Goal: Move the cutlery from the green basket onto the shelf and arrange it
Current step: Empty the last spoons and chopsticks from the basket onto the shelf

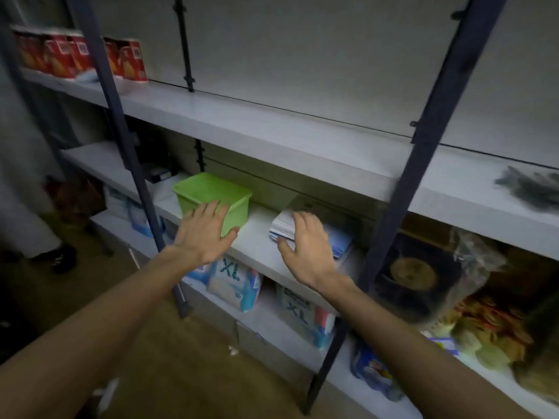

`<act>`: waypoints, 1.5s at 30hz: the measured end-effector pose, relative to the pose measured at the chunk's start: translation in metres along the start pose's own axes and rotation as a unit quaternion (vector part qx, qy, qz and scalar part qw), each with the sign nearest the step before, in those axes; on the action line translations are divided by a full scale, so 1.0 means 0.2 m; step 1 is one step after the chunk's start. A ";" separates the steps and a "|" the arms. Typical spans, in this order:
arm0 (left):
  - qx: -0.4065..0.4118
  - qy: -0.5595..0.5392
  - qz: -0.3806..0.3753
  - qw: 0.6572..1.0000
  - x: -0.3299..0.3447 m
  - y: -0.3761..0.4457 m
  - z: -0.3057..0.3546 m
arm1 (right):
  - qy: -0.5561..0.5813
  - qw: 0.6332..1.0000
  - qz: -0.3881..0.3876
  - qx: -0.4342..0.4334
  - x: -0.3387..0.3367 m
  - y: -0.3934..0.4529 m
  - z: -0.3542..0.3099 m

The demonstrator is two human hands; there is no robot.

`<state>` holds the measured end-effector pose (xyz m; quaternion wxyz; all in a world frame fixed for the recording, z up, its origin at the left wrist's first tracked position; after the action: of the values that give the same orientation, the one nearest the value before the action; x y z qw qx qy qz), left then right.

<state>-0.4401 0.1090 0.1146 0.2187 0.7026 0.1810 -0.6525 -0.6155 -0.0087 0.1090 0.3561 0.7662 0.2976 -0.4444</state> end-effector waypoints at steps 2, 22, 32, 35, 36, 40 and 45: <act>-0.004 0.011 -0.037 0.999 0.11 0.11 -0.13 | -0.003 0.999 -0.039 0.020 0.20 0.15 -0.01; 0.130 -0.045 -0.107 0.985 0.68 1.28 -1.21 | 0.058 0.973 -0.181 0.129 1.34 1.34 -0.39; 0.271 -0.112 -0.174 0.940 0.75 1.66 -1.34 | -0.013 0.940 -0.228 0.253 1.51 1.48 -0.52; 0.285 -0.093 -0.202 0.932 0.79 1.69 -1.33 | -0.026 0.930 -0.234 0.281 1.44 1.48 -0.54; 0.295 -0.082 -0.204 0.930 0.80 1.70 -1.32 | -0.041 0.927 -0.233 0.291 1.41 1.49 -0.54; 0.315 -0.078 -0.191 0.926 0.82 1.78 -1.28 | -0.103 0.917 -0.247 0.296 1.42 1.55 -0.50; 0.327 -0.017 -0.251 0.911 0.98 1.89 -1.23 | -0.132 0.912 -0.248 0.299 1.44 1.70 -0.41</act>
<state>-0.0133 -0.0794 -0.0403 -0.1909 0.6549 0.1241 -0.7206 -0.1911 -0.0960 -0.0227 0.0244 0.6729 0.2812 -0.6837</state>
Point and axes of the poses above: each hand's wrist, its own y-axis towards the middle knuckle, its own x-axis out of the palm, z = x × y, the point moved 8 cm from there along y, towards the middle knuckle, and after that the axes turned 7 degrees about -z, right-handed, at the moved point
